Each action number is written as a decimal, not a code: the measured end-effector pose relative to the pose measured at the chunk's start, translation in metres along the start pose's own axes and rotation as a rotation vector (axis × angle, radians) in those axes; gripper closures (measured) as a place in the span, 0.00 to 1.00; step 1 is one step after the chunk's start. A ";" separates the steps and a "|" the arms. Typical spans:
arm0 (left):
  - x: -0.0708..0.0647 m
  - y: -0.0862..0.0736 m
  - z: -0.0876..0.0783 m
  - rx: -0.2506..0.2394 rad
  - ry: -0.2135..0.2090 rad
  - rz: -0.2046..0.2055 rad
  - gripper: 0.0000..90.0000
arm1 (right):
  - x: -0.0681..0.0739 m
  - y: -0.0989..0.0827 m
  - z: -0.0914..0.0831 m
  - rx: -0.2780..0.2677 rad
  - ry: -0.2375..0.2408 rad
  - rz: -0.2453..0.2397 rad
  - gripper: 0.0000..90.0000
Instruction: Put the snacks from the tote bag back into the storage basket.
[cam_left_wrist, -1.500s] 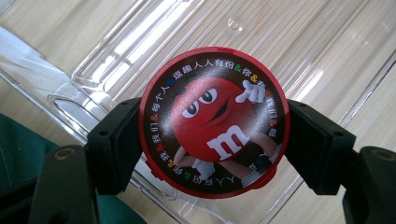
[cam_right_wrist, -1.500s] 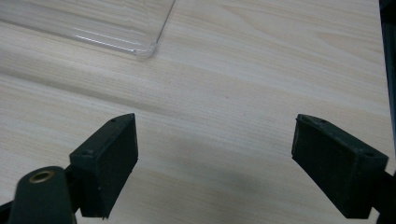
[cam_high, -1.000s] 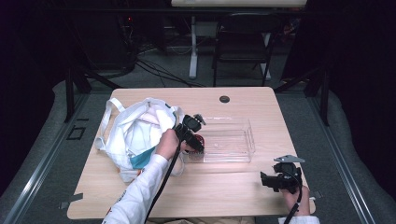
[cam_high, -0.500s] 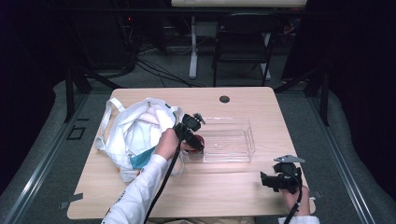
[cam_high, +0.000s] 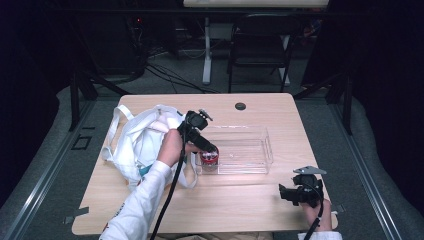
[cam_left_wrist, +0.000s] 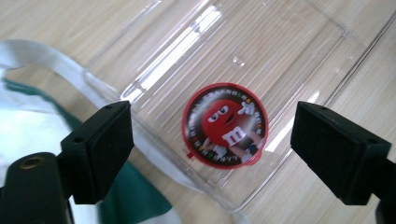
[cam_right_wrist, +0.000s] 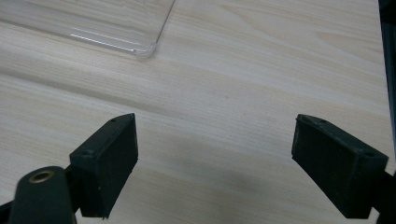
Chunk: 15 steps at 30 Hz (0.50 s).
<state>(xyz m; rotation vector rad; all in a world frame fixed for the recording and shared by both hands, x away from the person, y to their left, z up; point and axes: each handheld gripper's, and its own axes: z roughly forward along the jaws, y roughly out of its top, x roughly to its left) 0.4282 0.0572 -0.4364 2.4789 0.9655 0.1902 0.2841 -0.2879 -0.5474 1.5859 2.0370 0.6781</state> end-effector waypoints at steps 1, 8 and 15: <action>0.000 0.000 0.000 0.000 0.000 0.000 0.12 | 0.000 0.000 0.000 0.000 0.000 0.000 0.16; 0.017 -0.015 -0.027 -0.030 0.049 -0.023 0.09 | 0.000 0.000 0.000 0.000 0.001 -0.003 0.16; 0.033 -0.043 -0.050 -0.063 0.083 -0.060 0.08 | 0.000 0.000 0.000 0.003 0.001 -0.005 0.16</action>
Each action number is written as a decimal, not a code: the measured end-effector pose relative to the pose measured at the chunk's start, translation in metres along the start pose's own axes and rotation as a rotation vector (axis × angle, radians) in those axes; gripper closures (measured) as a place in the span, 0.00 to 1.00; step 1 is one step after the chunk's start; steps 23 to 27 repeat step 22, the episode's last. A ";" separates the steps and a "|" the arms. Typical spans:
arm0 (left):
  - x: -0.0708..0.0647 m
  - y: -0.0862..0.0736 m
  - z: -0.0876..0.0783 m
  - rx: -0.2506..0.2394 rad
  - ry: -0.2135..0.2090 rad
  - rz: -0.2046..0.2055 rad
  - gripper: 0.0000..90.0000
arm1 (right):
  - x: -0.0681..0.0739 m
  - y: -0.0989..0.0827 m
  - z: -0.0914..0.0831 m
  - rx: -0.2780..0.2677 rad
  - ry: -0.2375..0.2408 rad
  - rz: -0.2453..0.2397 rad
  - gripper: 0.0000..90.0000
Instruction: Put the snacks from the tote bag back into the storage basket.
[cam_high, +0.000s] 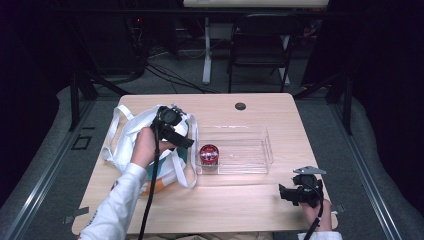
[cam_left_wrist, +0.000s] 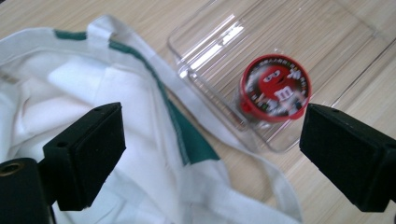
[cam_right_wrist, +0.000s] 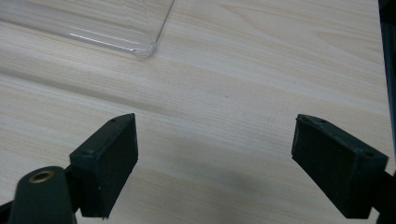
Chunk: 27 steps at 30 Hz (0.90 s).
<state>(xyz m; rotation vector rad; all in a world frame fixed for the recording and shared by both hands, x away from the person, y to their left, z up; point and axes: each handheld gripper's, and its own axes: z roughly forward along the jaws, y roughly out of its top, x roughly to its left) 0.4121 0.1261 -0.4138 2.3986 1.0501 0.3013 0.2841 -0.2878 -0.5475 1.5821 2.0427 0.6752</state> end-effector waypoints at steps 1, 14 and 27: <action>0.005 -0.011 -0.005 -0.002 0.013 -0.008 0.08 | 0.000 0.000 0.000 0.000 -0.001 0.000 0.16; 0.030 -0.095 -0.024 -0.006 0.091 -0.098 0.07 | 0.000 0.000 0.000 0.003 -0.006 0.008 0.16; 0.031 -0.130 -0.027 -0.061 0.114 -0.132 0.08 | 0.001 0.000 0.001 -0.001 -0.003 0.004 0.16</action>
